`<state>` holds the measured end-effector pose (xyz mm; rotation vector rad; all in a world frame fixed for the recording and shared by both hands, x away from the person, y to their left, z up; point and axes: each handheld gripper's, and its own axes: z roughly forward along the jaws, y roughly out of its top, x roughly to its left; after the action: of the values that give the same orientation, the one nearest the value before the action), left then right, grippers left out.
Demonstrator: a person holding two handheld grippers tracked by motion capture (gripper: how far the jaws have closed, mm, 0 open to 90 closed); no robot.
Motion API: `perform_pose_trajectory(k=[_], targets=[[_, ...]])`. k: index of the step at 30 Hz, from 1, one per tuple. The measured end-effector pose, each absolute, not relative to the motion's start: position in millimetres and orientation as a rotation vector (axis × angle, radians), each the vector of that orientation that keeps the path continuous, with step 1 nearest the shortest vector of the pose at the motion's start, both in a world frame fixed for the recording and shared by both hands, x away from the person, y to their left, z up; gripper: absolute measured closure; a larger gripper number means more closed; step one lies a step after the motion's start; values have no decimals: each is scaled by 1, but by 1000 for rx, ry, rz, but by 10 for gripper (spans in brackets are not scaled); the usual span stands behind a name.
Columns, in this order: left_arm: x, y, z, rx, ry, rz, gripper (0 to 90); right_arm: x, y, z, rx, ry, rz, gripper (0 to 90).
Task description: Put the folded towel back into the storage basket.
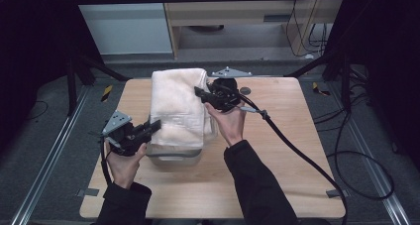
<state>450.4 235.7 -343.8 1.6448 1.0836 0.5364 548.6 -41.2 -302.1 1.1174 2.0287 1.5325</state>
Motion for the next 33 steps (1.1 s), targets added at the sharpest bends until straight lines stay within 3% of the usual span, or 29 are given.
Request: perform_pose_trajectory(k=[33], targets=[[476,262,-371,1651,1200,571,780,577,-1,-334,1129,2049,1503,664]])
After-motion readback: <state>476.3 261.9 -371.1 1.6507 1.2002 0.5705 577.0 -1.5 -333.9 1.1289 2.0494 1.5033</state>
